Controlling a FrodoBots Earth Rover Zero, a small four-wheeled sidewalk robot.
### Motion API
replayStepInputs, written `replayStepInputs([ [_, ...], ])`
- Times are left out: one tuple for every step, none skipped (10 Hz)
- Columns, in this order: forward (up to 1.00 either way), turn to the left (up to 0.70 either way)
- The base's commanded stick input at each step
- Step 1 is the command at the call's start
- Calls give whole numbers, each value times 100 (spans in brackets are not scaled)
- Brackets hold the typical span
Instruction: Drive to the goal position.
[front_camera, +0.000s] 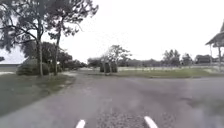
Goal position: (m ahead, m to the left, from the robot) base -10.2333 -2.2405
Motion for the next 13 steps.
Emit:
replayStepInputs([
  [70, 0],
  [70, 0],
  [70, 0],
  [70, 0],
  [70, 0],
  [70, 0],
  [40, 0],
  [0, 0],
  [0, 23],
  [0, 52],
  [0, 65],
  [0, 65],
  [0, 65],
])
